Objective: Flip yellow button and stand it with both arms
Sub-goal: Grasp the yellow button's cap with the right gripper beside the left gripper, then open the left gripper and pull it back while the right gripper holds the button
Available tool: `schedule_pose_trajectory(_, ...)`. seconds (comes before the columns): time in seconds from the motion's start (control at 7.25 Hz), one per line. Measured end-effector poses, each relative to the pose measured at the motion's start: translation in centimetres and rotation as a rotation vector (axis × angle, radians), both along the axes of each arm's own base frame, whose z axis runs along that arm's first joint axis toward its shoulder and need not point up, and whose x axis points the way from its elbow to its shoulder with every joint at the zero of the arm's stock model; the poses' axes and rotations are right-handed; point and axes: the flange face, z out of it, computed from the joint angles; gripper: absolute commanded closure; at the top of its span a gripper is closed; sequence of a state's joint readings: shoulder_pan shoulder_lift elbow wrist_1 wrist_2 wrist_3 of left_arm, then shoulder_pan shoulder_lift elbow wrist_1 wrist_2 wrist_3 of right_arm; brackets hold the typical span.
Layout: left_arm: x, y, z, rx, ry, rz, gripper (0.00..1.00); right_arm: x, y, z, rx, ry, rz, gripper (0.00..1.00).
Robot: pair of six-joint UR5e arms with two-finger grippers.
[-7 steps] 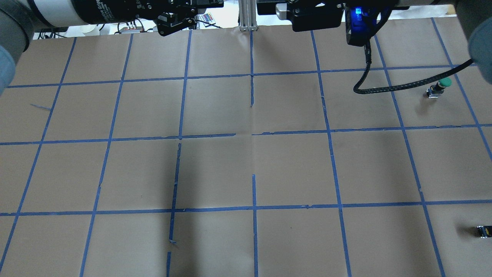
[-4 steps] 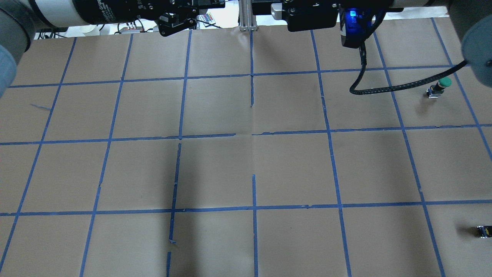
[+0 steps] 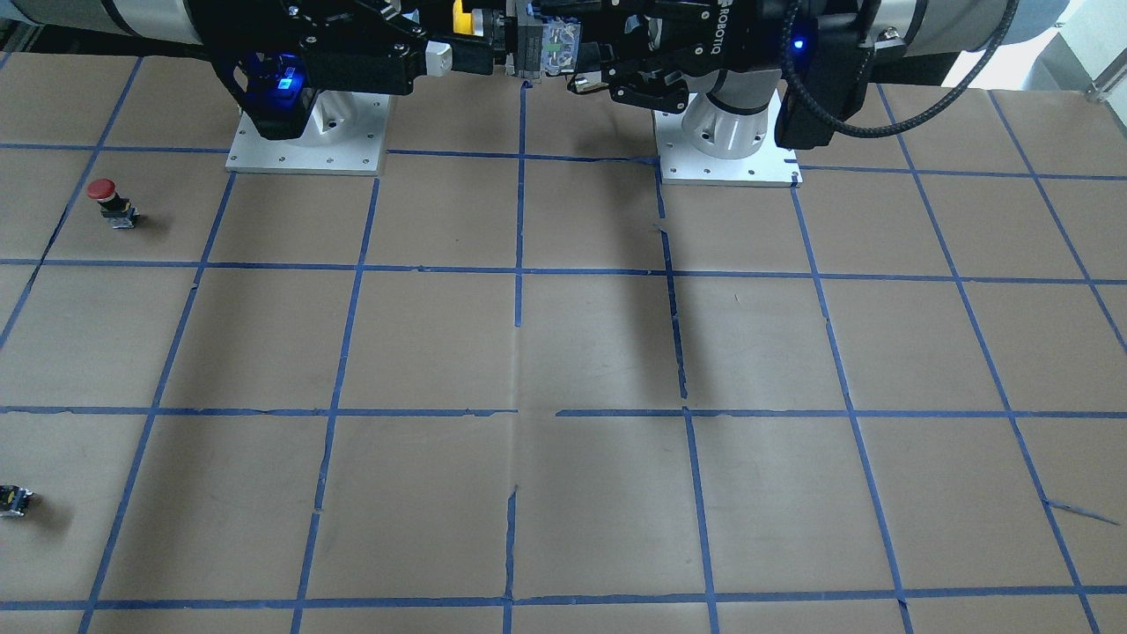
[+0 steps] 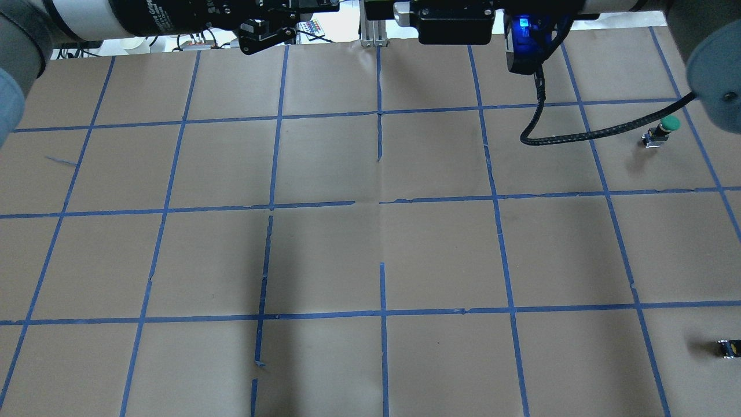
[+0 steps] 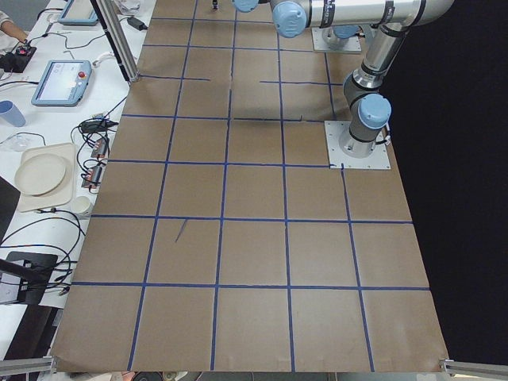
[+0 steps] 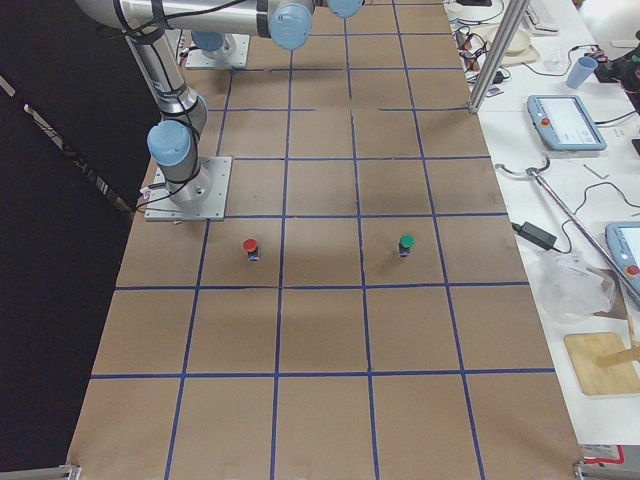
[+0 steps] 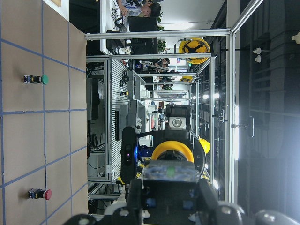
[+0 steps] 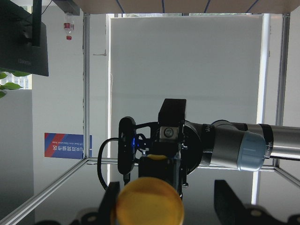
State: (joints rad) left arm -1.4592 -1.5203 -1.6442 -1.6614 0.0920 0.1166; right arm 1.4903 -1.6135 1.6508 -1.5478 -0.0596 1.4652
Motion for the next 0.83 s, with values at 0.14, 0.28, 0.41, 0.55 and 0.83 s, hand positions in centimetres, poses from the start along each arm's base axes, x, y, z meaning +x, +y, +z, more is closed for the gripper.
schedule_pose_trajectory(0.14, -0.03, 0.02, 0.01, 0.0, 0.0, -0.001, 0.73, -0.02, -0.05, -0.01, 0.001, -0.009, -0.001, 0.79)
schedule_pose_trajectory(0.28, -0.05, 0.05, 0.07, -0.002, 0.001, -0.001, 0.26, -0.02, -0.07, 0.13, 0.001, -0.029, -0.002, 0.8)
schedule_pose_trajectory(0.41, -0.06, 0.1, 0.09, -0.002, -0.003, -0.001, 0.0, -0.04, -0.09, 0.25, 0.0, -0.043, -0.004, 0.81)
schedule_pose_trajectory(0.55, -0.07, 0.2, 0.16, -0.002, -0.007, -0.002, 0.0, -0.13, -0.11, 0.33, -0.001, -0.049, -0.006, 0.82)
schedule_pose_trajectory(0.83, -0.13, 0.54, 0.51, -0.008, -0.012, -0.003, 0.0, -0.5, -0.3, 0.27, 0.001, -0.05, -0.013, 0.82)
